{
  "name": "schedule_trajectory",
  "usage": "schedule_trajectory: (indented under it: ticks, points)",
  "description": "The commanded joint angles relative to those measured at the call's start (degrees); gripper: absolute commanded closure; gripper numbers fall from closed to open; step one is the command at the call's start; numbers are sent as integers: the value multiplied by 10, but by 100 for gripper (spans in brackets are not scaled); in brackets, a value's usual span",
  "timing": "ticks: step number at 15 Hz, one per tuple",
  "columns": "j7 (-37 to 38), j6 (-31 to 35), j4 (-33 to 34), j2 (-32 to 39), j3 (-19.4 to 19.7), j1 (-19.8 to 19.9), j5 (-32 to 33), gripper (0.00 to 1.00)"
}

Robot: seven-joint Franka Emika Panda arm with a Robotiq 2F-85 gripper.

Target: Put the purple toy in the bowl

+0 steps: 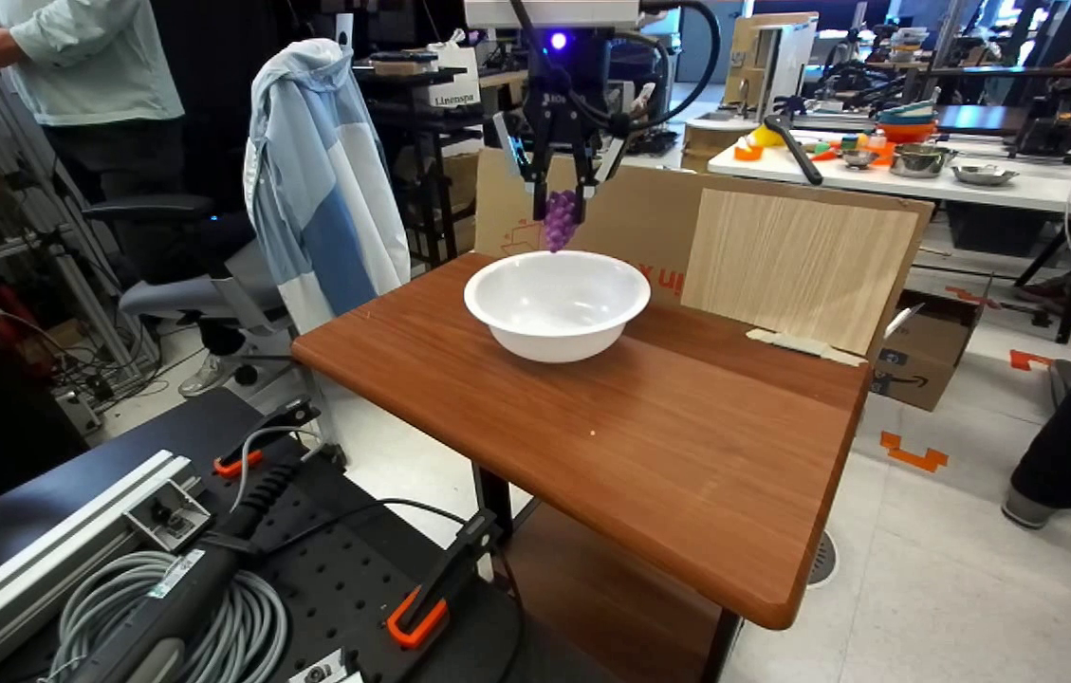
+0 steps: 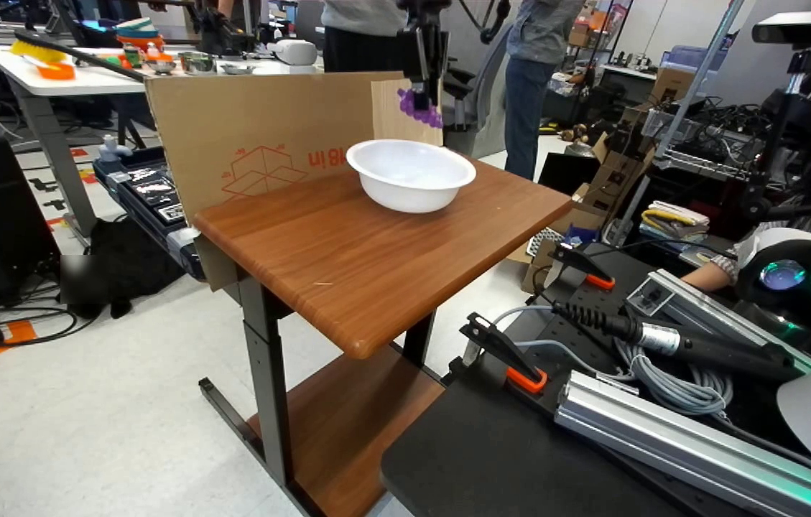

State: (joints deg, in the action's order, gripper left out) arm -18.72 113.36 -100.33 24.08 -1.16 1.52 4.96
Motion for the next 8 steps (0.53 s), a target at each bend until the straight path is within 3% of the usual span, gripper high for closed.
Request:
schedule_trajectory:
  ticks: [1,3,4,5,8]
  points:
    - [31,-29,81,80,-2,-8,1,84]
    - [37,-40,103,102,-6,-10,-3,84]
    - [37,-45,106,104,-9,-8,-8,34]
    - [33,-53,107,102,-13,-7,-12,33]
    - [6,-69,67,47,-31,-4,-28,11]
